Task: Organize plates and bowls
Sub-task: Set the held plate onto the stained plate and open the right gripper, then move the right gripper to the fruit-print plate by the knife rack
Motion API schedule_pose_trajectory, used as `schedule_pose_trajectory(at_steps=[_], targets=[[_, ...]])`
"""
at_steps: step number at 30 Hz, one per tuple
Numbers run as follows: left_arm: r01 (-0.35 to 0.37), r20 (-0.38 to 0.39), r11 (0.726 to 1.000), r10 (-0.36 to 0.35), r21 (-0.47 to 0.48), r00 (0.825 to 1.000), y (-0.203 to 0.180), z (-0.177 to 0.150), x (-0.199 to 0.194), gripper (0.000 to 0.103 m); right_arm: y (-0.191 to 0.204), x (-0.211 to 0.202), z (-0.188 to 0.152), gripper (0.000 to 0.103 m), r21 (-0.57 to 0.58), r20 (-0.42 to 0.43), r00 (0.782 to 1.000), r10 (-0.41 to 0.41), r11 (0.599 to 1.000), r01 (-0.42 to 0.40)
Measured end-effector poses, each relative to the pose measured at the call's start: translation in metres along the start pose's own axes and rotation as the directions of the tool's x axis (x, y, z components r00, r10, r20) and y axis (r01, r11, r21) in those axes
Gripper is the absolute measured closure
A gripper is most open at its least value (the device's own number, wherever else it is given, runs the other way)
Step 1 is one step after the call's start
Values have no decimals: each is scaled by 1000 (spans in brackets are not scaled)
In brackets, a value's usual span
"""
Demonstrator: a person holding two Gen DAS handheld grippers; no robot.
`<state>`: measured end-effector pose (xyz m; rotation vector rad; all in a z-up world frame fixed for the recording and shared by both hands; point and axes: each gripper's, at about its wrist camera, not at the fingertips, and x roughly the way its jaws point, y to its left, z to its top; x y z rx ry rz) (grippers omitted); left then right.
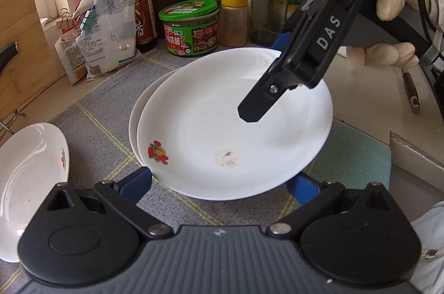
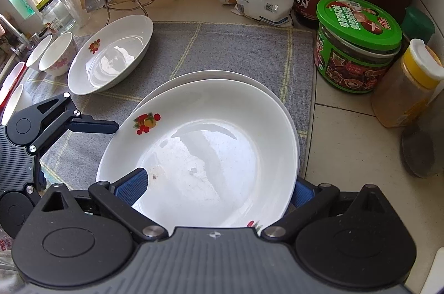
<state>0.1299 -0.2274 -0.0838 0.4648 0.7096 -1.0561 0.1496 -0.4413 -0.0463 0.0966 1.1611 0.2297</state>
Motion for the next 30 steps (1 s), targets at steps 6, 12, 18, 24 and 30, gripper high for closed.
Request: schedule_pose_trajectory(at_steps=[6, 12, 18, 24, 30], targets=[[0, 4, 1000, 0, -2, 1000, -1, 0, -1, 1, 2, -1, 0, 0, -9, -2, 1000, -17, 1000, 17], [-2, 6, 1000, 2, -2, 1000, -3, 0, -2, 1, 5, -2, -1, 0, -19, -7, 999, -38, 999, 38], [-9, 5, 1000, 9, -4, 1000, -5, 1, -1, 1, 5, 0, -3, 0, -23, -17, 999, -51, 998, 50], [-3, 9, 999, 3, -49, 1000, -1, -3, -2, 1, 8, 2, -7, 0, -74, -14, 994, -111, 991, 110], [-23, 54, 994, 29, -104, 998, 5, -3, -16, 1, 22, -15, -5, 0, -141, 74, 983, -170, 974, 179]])
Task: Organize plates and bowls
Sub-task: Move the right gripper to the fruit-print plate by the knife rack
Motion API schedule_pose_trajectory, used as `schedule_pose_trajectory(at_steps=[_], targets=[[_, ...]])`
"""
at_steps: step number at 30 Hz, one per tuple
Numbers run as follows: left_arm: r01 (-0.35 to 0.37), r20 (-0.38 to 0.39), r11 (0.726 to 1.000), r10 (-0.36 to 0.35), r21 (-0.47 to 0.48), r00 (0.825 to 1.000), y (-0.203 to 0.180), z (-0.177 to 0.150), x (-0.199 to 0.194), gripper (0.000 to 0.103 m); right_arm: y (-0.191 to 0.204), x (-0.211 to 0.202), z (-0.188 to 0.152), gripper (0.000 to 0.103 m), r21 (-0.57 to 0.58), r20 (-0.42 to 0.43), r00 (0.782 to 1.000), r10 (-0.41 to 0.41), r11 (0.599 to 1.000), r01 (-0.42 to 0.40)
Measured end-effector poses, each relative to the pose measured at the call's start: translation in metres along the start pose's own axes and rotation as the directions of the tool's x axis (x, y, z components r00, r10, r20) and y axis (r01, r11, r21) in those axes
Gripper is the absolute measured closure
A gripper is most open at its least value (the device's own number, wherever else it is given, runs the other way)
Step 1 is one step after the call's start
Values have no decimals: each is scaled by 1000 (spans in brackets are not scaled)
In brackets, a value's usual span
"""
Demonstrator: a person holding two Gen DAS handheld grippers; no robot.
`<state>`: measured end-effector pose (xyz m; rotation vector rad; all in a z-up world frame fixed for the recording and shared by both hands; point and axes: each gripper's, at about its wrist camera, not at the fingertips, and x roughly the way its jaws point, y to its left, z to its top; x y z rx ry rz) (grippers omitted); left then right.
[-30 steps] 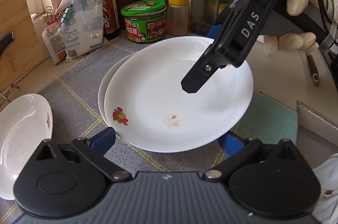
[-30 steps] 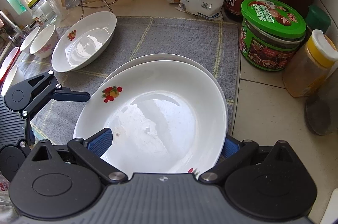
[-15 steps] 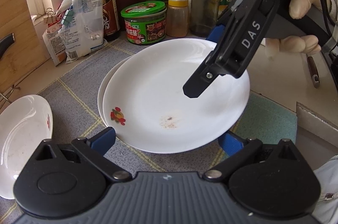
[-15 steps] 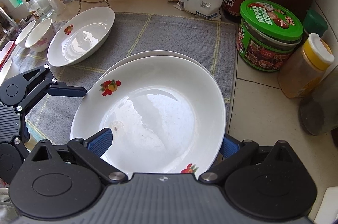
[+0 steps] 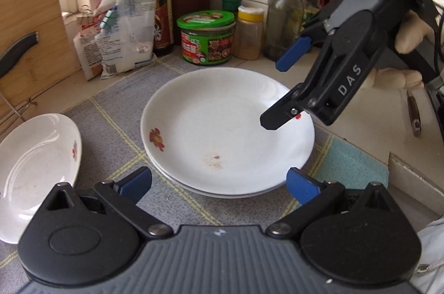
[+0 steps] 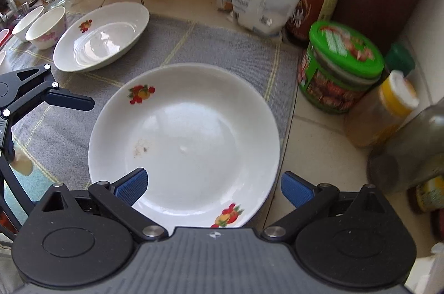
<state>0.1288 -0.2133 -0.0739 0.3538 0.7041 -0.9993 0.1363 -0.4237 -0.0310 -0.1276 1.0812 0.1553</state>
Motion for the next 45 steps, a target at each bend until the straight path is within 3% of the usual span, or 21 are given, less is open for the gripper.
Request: schedule_pose_trajectory(at_steps=[5, 8, 10, 14, 20, 24, 26, 31, 40, 45], targets=[[-61, 38, 994, 65, -88, 997, 7, -2, -14, 1, 10, -12, 6, 0, -18, 91, 996, -14, 1000, 16], [-112, 39, 979, 120, -167, 992, 15, -7, -22, 1, 20, -12, 10, 0, -40, 145, 988, -48, 998, 54], [-166, 24, 963, 175, -212, 984, 21, -12, -27, 1, 24, -11, 14, 0, -51, 167, 986, -25, 998, 34], [-270, -3, 910, 283, -315, 959, 35, -25, -39, 1, 32, -6, 26, 0, -80, 200, 979, 36, 997, -20], [-410, -62, 807, 426, -425, 903, 47, -45, -63, 1, 43, 7, 46, 0, -134, 215, 967, 134, 985, -107], [-475, -110, 763, 479, -438, 871, 55, -55, -72, 1, 57, 13, 55, 0, -175, 211, 960, 185, 973, -149], [-484, -132, 755, 479, -442, 868, 62, -60, -72, 1, 65, 14, 58, 0, -187, 213, 957, 199, 969, -160], [-479, -141, 767, 466, -427, 873, 83, -69, -63, 1, 76, 17, 60, 0, -170, 205, 959, 195, 972, -161], [-397, -147, 831, 370, -389, 918, 118, -73, -27, 1, 83, 14, 62, 0, -126, 176, 980, 90, 990, -69], [-390, -141, 851, 364, -353, 921, 125, -71, -15, 1, 82, 14, 67, 0, -90, 174, 983, 53, 995, -38]])
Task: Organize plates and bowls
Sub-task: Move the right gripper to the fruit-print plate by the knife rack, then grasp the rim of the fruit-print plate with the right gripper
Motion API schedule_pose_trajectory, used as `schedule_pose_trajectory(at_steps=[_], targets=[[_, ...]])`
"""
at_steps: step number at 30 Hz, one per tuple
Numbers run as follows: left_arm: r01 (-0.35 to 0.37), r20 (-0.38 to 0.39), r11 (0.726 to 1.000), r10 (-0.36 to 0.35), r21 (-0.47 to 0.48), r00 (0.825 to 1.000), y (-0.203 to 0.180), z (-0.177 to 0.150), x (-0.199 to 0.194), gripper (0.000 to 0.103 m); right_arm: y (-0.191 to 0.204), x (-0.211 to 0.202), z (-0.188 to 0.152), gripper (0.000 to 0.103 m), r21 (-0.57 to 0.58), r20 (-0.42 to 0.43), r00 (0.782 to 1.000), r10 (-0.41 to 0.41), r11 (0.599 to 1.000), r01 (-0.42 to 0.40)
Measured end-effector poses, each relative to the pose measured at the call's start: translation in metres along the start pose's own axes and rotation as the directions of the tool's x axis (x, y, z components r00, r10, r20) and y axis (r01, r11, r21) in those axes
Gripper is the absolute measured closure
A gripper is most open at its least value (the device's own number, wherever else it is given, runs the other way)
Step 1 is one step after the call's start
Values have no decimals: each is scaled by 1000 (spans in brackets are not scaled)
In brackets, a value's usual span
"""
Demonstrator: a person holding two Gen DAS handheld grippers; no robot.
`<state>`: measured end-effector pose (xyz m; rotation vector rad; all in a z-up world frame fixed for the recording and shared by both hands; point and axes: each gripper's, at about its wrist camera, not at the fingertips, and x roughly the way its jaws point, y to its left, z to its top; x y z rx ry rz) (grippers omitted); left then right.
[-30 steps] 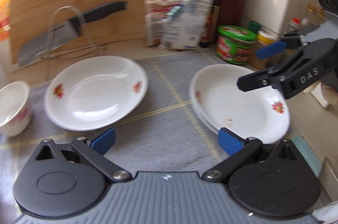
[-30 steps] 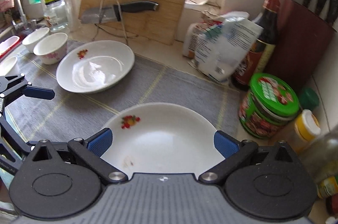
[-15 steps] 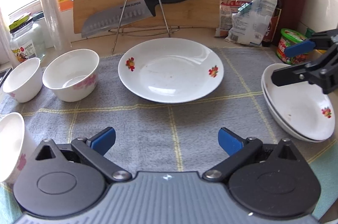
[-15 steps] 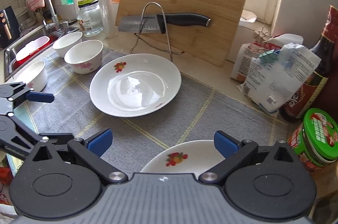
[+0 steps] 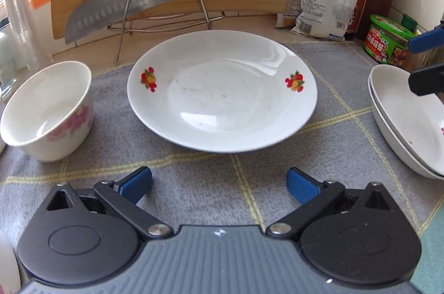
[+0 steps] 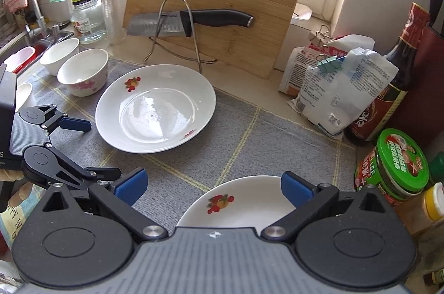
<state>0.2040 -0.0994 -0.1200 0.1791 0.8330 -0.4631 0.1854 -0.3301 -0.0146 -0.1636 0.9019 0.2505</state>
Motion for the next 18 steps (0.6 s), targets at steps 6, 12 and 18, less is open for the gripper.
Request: schedule_pose_trajectory(at_steps=[6, 12, 18], targets=[[16, 13, 999, -16, 34, 1000, 2, 10, 9, 0, 1, 10, 12, 0, 1, -7, 1000, -8, 1000, 8], [27, 39, 998, -29, 48, 999, 7, 15, 15, 0, 2, 29, 30, 0, -23, -11, 999, 43, 999, -43], [25, 64, 999, -28, 44, 998, 8, 16, 18, 0, -1, 62, 54, 0, -44, -42, 989, 138, 989, -140]])
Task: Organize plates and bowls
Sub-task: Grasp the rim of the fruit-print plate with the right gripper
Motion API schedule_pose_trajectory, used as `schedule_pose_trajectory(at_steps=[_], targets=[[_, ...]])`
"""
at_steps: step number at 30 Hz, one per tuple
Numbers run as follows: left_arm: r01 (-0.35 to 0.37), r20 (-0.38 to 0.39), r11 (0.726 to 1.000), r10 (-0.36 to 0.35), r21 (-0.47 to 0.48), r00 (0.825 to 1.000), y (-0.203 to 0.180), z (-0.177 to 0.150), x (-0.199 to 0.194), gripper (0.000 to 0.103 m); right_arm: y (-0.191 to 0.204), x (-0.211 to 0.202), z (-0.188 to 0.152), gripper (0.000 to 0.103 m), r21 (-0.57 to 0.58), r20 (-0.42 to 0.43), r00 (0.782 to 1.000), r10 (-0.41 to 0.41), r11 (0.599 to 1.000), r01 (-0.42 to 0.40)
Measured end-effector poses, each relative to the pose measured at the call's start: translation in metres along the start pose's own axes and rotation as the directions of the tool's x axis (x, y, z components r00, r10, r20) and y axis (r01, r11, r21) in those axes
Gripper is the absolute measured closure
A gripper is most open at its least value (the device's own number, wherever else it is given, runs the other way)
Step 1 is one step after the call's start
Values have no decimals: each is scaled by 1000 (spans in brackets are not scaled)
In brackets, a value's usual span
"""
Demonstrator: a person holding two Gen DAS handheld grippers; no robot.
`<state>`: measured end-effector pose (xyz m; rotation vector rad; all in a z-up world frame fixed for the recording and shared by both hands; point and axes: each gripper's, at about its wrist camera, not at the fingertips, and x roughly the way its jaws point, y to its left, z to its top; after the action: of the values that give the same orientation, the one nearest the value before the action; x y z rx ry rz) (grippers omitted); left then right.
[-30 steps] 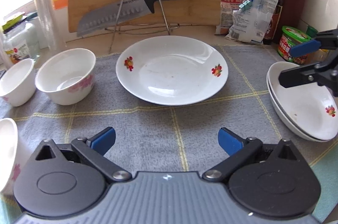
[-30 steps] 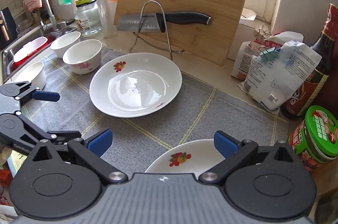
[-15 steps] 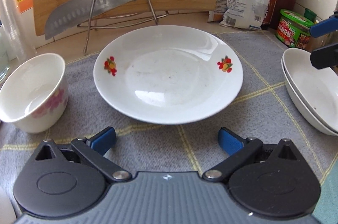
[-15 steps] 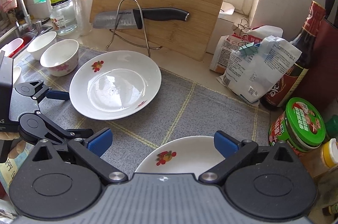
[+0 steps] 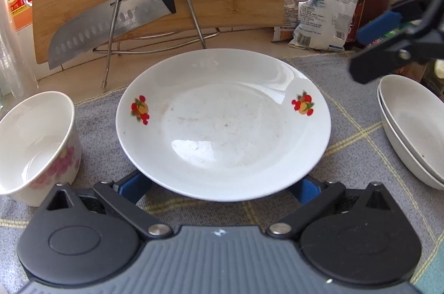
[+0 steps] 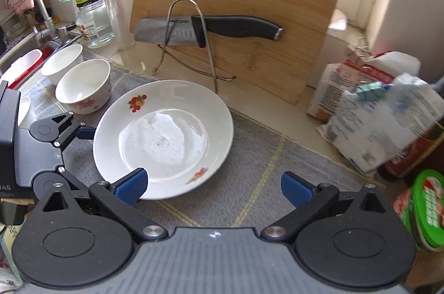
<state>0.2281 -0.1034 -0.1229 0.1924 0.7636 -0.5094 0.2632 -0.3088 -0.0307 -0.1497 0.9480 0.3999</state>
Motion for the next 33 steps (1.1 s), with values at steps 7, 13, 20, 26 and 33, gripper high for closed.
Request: schedule_pose_trajectory(at_steps=[7, 13, 20, 26, 33], targets=[[0, 1, 1000, 0, -2, 1000, 0, 0, 0, 0, -9, 43, 29, 0, -32, -66, 992, 106, 994, -108], [-3, 5, 1000, 3, -4, 1000, -1, -2, 0, 0, -19, 82, 42, 0, -6, -145, 972, 186, 982, -189], [-5, 10, 1000, 5, -3, 1000, -1, -3, -1, 0, -25, 104, 52, 0, 6, -171, 946, 275, 961, -278], [-1, 19, 1000, 1, 6, 1000, -2, -5, -3, 0, -20, 115, 61, 0, -11, -181, 932, 315, 947, -322], [4, 31, 1000, -4, 9, 1000, -2, -7, -4, 0, -18, 121, 69, 0, -23, -185, 916, 355, 931, -365]])
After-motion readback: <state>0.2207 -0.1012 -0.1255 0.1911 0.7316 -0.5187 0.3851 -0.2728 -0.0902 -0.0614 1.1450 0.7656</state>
